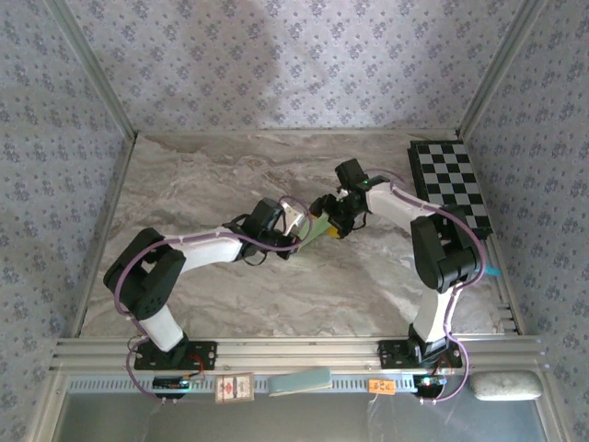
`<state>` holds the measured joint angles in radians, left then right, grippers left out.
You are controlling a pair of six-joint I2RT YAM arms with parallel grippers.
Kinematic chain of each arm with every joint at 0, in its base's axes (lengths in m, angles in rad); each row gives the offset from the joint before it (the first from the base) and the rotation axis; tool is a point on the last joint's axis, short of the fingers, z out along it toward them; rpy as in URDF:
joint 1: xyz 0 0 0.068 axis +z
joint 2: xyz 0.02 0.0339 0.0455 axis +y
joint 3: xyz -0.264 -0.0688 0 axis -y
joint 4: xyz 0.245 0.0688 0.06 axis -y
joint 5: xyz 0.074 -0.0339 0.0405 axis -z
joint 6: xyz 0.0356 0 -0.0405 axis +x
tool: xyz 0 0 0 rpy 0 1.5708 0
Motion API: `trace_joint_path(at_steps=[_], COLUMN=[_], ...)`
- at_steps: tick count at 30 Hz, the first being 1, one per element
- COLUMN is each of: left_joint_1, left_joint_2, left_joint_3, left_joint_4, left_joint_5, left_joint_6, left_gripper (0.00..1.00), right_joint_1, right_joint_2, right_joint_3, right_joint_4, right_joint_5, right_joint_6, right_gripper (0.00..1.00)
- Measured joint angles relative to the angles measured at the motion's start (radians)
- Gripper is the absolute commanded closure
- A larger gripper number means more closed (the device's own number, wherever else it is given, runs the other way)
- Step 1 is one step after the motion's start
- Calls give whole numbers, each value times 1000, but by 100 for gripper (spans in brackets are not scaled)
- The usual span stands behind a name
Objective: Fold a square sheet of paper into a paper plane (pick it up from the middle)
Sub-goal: Fifth fold the wing at the center of the table.
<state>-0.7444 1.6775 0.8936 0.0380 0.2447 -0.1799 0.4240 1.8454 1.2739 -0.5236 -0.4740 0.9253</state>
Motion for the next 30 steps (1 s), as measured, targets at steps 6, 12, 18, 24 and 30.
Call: trace_joint_path(at_steps=[6,12,18,24,30], left_joint_1=[-16,-28,-39,-48,-58], left_joint_2=[6,8,13,13,13], left_joint_3=[10,13,14,16,16], left_joint_4=[-18,-27,-39,-43,-43], left_joint_5=[-30,-62,-88,-111,-137], left_joint_6=[61,108,140,162,185], left_gripper=[100,100,100,90,70], right_joint_1=[8,8,8,8,8], right_joint_2=[23,24,24,24,24], right_joint_3=[-2,-6,-8,-11,-18], right_joint_4=[-1,-7,-11,-11,-6], right_joint_5=[-1,-2,-5,-13,-14], right_joint_6=[34,60,75,88,100], right_gripper=[40,55,72,95,98])
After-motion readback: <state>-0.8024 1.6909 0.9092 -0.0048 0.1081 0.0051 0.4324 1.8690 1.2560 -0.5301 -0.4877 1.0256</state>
